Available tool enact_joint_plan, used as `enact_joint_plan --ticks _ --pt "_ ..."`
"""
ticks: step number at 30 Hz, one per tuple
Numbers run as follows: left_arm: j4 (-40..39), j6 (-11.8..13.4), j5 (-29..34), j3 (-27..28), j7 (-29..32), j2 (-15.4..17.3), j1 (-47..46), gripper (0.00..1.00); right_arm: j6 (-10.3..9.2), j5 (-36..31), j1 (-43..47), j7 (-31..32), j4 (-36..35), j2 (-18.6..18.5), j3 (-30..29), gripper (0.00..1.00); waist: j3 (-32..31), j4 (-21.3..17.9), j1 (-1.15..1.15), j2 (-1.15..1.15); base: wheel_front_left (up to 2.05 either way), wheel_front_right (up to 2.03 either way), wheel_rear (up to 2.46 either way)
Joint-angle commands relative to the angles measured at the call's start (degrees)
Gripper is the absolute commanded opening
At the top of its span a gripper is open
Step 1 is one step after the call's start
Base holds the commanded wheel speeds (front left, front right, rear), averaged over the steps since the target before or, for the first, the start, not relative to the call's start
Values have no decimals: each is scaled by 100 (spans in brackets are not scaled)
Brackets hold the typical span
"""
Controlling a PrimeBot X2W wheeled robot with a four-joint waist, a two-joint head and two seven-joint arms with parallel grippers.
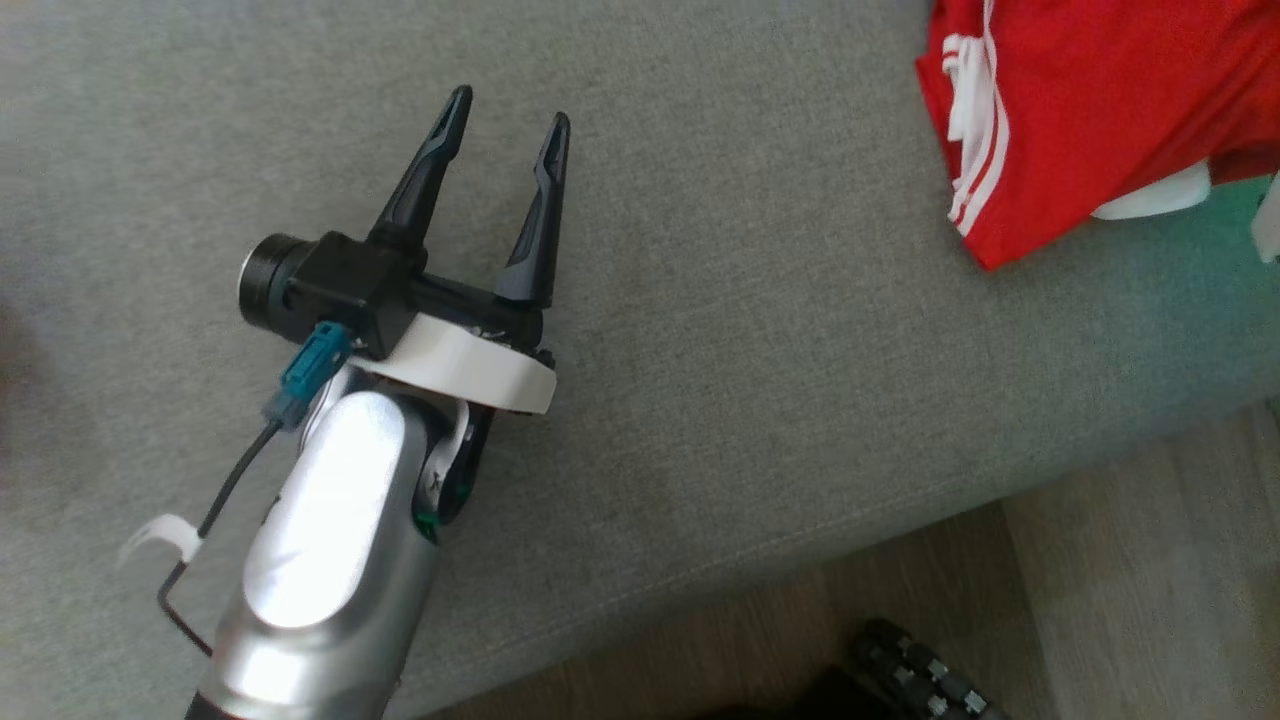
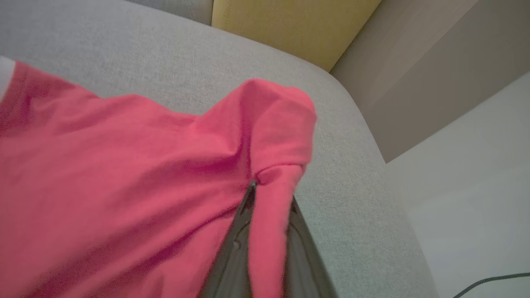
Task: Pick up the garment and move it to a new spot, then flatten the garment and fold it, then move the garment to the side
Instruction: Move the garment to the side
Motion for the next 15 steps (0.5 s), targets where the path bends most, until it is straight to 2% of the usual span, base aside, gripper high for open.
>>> enact_joint_plan --ticks 1,5,6,7,8,15 --pt "-252 27 6 94 -30 42 -82 100 -3 -123 -17 -61 -199 -231 -54 0 145 -70 -2 0 0 0 0" --pt "-326 35 0 139 -30 42 -75 100 -3 -192 52 -77 -279 -241 -218 0 204 -47 -2 0 0 0 0" --pt "-330 31 1 153 -30 42 -63 100 -3 -219 70 -91 -299 -246 -241 33 207 -35 -2 0 0 0 0" --pt "-330 29 -3 166 -30 42 -51 100 -3 -239 87 -88 -314 -235 -257 95 203 -22 -2 0 0 0 0" --pt "-330 28 -10 176 -30 42 -37 100 -3 -256 110 -43 -326 -214 -250 100 191 -10 -2 0 0 0 0" --pt "-333 91 -164 168 -30 41 66 100 -3 -358 249 62 -652 -141 -304 100 2 99 -2 0 0 0 0"
